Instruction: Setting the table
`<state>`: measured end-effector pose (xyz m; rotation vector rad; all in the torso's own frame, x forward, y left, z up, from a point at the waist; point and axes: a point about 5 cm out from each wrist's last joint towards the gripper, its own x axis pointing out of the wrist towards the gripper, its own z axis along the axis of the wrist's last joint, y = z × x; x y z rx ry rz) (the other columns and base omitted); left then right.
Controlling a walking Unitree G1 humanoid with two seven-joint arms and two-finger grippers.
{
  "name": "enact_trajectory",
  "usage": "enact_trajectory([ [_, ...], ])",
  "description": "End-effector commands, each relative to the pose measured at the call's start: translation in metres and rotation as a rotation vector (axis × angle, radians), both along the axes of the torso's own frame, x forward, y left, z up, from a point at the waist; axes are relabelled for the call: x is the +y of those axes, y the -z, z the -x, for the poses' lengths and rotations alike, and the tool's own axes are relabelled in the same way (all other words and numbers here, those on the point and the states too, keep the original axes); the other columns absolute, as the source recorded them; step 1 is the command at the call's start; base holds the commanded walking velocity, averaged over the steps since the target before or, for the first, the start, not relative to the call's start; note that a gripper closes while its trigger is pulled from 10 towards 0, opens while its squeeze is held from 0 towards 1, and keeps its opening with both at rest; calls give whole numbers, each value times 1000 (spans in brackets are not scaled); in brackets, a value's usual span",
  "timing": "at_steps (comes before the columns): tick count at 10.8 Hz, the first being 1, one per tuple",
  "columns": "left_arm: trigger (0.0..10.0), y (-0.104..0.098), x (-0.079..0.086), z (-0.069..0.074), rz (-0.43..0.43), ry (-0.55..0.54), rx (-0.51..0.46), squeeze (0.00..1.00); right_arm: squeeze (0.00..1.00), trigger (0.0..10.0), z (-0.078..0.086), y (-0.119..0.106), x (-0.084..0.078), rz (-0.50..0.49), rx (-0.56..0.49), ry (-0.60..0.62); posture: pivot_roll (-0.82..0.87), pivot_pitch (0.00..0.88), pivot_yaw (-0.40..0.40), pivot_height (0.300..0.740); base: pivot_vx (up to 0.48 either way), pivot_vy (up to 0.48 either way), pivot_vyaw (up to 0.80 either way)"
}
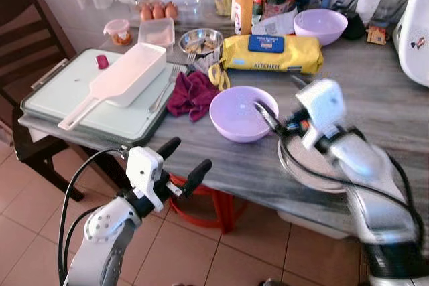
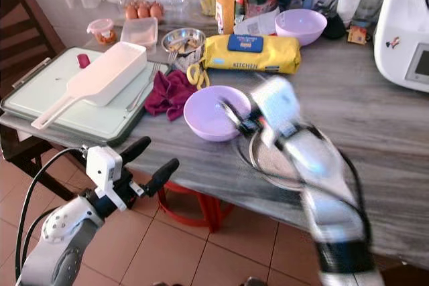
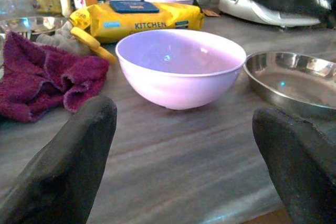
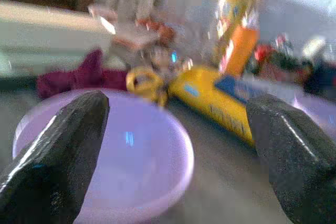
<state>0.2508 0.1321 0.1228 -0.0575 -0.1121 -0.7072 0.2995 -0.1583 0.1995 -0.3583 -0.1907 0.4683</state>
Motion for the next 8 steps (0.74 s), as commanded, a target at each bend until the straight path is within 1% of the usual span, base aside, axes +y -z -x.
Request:
enact_trajectory([
  [1,10000,-2,1,-2,-4,4,-6,0,1000,10000,6,-3,-4,6,-1,20,-116,117,110,740,0,0,0],
  [2,10000,-5,-2,-3,0,26,-23,0,1000,10000,16,-1,-12,6,31,61,-125,118,112,740,0,0,0],
  [4,10000,-8,-6,-1,18,77,-13,0,1000,10000,27,-2,-24,8,68,110,-140,121,116,740,0,0,0],
  [5,10000,-8,-6,0,27,98,-1,0,1000,10000,32,6,-34,20,135,165,-144,126,114,740,0,0,0],
  [6,10000,-7,-6,1,15,133,9,0,1000,10000,33,11,-34,36,172,168,-146,130,113,740,0,0,0],
  [7,10000,-5,-6,4,5,150,14,0,1000,10000,36,16,-34,37,231,168,-145,134,111,740,0,0,0],
  [8,10000,-4,-7,5,8,144,17,0,1000,10000,36,20,-35,35,284,175,-142,136,108,740,0,0,0],
])
